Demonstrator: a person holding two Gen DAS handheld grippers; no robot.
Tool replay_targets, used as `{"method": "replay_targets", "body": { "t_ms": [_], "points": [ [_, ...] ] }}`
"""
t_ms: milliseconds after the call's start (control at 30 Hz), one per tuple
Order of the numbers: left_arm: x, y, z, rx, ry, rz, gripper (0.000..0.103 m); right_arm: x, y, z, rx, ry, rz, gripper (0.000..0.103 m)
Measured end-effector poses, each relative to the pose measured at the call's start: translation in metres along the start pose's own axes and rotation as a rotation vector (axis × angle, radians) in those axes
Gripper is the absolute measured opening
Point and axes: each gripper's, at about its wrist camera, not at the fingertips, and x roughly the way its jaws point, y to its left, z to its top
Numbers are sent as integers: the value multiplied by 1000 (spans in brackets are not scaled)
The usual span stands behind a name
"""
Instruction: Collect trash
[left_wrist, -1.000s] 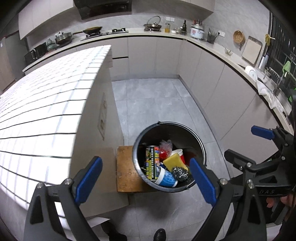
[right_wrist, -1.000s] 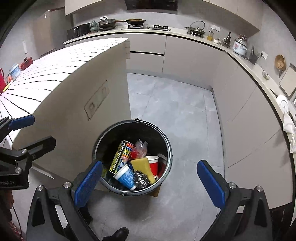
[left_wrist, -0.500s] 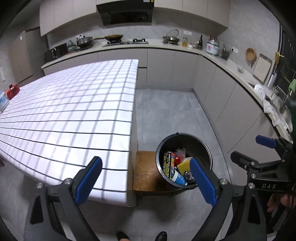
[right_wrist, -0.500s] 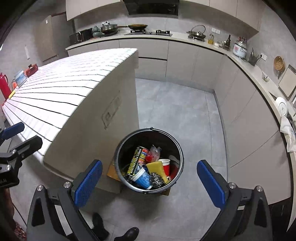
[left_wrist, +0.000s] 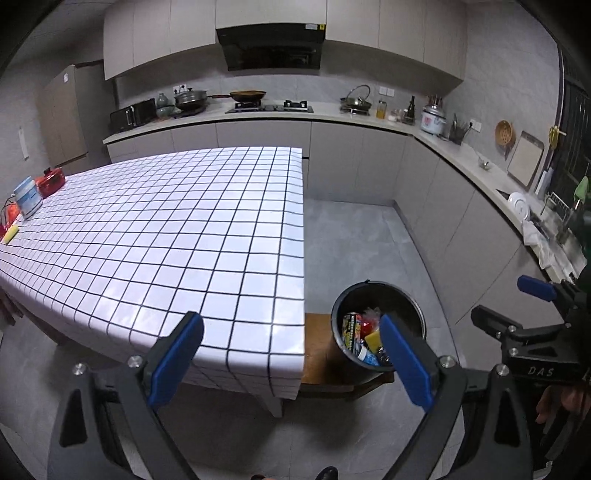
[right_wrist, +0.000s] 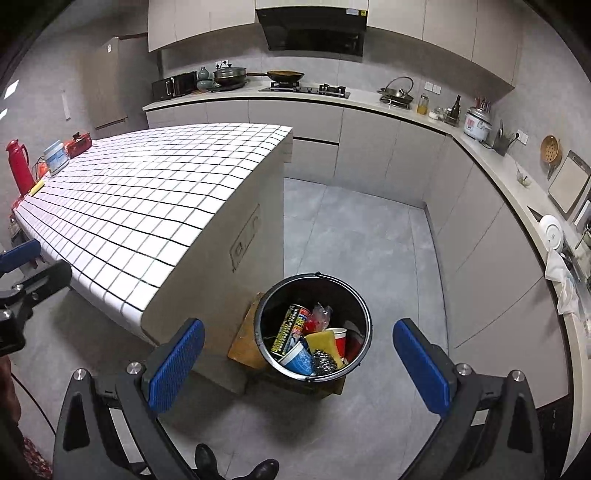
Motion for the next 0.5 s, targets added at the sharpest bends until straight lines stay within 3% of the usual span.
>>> {"method": "replay_targets", "body": {
  "t_ms": [500],
  "points": [
    [-14,16,-12,-15,-23,8,97,-7,31,-2,-35,-9,13,103]
  ]
}}
